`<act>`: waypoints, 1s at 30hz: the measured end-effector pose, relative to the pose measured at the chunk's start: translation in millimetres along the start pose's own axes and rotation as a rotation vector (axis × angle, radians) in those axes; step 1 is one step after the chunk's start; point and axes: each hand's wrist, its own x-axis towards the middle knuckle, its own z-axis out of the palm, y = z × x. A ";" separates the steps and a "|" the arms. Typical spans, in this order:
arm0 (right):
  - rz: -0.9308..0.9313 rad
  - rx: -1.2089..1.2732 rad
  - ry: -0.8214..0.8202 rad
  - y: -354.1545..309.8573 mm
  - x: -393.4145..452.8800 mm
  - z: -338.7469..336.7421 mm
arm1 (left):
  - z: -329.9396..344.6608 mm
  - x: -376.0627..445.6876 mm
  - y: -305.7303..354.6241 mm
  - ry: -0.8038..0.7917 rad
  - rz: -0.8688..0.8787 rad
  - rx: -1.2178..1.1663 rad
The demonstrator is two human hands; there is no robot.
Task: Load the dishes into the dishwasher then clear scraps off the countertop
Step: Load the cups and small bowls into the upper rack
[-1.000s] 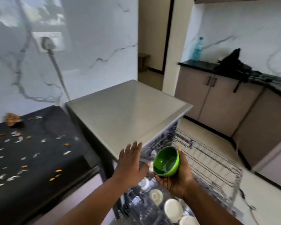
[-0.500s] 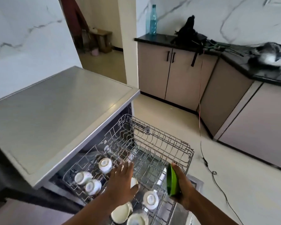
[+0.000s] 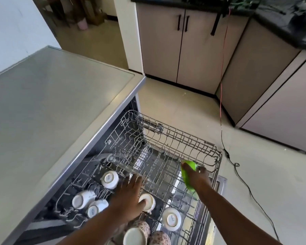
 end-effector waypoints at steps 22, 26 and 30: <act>-0.169 -0.637 0.033 13.8 58.5 72.7 | 14.7 53.6 -41.2 -0.107 0.180 0.055; -0.215 -0.580 0.018 20.6 44.6 61.0 | 16.7 52.5 -37.1 -0.103 0.178 0.060; -0.279 -0.590 0.051 24.0 23.4 35.6 | 12.1 39.4 -28.2 -0.107 0.193 0.060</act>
